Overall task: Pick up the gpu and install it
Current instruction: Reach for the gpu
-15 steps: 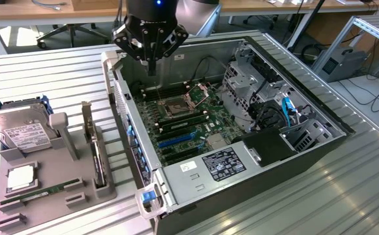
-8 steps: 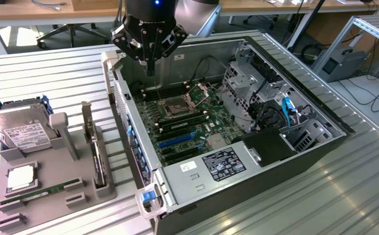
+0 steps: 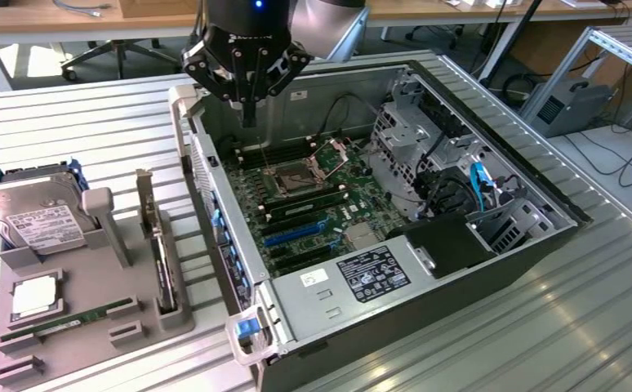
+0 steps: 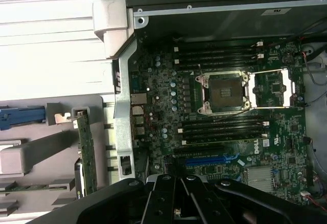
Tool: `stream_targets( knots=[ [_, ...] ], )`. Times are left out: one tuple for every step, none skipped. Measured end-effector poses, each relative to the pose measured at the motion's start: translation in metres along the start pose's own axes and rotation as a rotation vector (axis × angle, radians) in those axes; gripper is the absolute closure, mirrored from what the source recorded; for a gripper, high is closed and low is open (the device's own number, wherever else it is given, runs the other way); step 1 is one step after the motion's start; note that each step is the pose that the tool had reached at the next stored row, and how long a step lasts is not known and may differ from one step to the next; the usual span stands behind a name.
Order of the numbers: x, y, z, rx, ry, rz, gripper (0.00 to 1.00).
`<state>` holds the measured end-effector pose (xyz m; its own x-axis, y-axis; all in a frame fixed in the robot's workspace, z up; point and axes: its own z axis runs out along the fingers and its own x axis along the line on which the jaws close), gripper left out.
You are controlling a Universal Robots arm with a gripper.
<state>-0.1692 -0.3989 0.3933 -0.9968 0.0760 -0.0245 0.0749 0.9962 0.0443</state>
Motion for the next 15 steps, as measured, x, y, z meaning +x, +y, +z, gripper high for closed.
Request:
stream_targets(
  knots=[
    [0.0004,0.0000,0.0000,-0.0001,0.0000,0.000,0.89],
    [0.0008,-0.0001,0.0000,-0.0001,0.0000,0.000,0.89],
    [0.0011,-0.0001,0.0000,0.0000,0.0000,0.000,0.89],
    [0.0015,-0.0001,0.0000,0.0000,0.0000,0.000,0.89],
    [0.0018,-0.0001,-0.0001,0.0000,0.0000,0.000,0.89],
    [0.0022,-0.0002,-0.0001,0.0000,0.0000,0.000,0.89],
    [0.0025,-0.0002,-0.0001,0.0000,0.0000,0.000,0.89],
    [0.0029,-0.0002,-0.0001,-0.0001,0.0000,0.000,0.89],
    [0.0034,-0.0002,-0.0001,0.0000,0.0000,0.000,0.89],
    [0.0038,-0.0003,-0.0001,0.0000,0.0000,0.000,0.89],
    [0.0041,-0.0003,-0.0001,0.0000,0.0000,0.000,0.89],
    [0.0045,-0.0003,-0.0001,0.0000,0.0000,0.000,0.89],
    [0.0049,-0.0004,-0.0001,0.0000,0.0000,0.000,0.89],
    [0.0052,-0.0004,-0.0001,0.0000,0.0000,0.000,0.89],
    [0.0056,-0.0004,-0.0001,0.0000,0.0000,0.000,0.89]
  ],
)
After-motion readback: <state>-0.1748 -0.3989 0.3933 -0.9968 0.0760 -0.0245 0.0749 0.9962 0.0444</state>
